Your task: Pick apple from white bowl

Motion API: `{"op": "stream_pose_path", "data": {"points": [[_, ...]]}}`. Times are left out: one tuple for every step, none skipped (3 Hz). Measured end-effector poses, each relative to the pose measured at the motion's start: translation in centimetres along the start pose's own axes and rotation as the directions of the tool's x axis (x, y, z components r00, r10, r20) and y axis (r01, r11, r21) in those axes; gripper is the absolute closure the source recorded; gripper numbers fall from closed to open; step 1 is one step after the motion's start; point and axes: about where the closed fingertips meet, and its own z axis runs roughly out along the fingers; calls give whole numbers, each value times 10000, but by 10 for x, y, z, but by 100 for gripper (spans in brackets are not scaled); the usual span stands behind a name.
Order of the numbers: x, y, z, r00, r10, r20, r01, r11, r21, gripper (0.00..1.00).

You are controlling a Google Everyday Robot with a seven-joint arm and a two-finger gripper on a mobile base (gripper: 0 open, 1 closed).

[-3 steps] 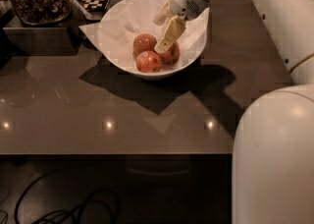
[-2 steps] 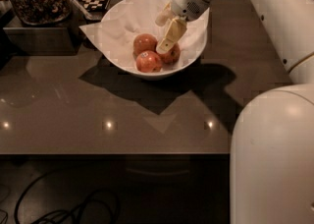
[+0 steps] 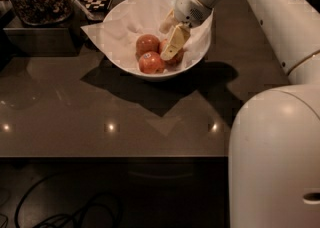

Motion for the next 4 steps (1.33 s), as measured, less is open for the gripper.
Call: {"op": "stream_pose_path", "data": {"points": [[6,1,10,9999,107,80,-105,9997,-239,26],[12,2,20,9999,121,27,-119,9988,-484,26],[19,3,29,9999,57,-99,-63,9976,-687,26],[24,1,37,9999,-44,-131,33,9966,-819,26]]}}
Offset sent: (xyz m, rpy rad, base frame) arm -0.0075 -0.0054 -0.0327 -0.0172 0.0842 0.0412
